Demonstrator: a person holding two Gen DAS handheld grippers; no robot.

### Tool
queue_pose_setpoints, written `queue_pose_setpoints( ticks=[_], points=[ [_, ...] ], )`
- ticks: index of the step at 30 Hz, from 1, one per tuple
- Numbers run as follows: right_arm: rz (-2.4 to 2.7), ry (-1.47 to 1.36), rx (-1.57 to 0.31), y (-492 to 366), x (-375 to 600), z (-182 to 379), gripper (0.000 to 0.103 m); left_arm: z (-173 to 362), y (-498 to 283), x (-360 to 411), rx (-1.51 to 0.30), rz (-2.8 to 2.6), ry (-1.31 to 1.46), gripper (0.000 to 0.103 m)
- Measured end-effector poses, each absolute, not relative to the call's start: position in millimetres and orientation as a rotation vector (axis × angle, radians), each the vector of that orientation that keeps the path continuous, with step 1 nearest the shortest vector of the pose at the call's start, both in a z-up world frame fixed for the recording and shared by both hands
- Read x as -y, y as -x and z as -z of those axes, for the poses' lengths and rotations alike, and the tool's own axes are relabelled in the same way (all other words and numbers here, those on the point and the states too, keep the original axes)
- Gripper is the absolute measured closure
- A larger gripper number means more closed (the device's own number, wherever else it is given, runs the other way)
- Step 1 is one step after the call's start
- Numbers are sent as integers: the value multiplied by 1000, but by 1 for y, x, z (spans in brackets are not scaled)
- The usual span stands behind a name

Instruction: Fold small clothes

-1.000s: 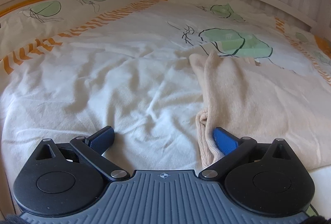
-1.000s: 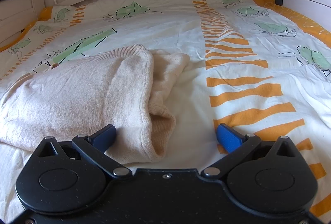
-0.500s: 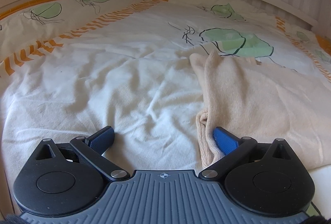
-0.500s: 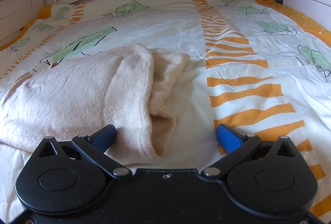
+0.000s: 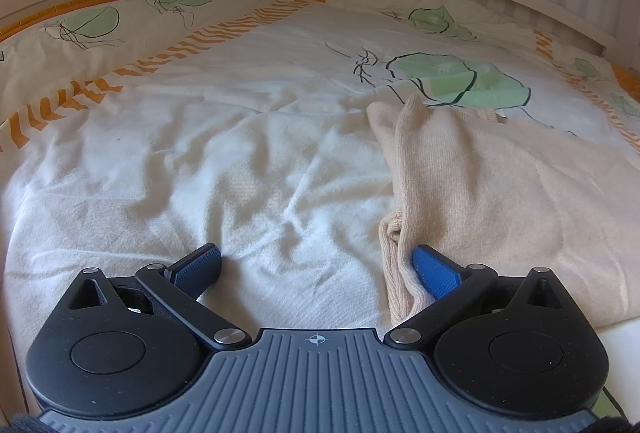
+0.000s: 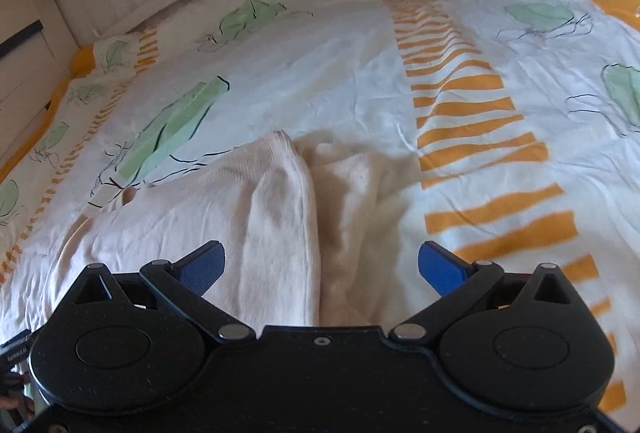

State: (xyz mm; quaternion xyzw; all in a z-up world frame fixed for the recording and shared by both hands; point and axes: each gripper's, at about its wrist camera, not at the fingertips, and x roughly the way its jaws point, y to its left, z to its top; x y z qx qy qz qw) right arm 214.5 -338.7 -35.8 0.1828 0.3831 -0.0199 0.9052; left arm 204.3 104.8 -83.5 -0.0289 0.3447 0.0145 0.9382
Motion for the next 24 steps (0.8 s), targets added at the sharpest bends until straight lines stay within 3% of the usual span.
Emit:
queue_pose_setpoints(
  ticks=[4,13,17,24],
  points=[
    [44,-364,-897,-233,340,59,0,84,-205,-105,-704,-30,57,0],
    [-49,-249,-713,-210,336,78,0,80,-207,-101,-720,-41,35,0],
    [-93,-225,-744,-219,339,70,0,60,-214,-97,-789,-85,78,2],
    [-87,-214,-764,-228,337,69,0,0,-225,-35,-667,10,31,3]
  ],
)
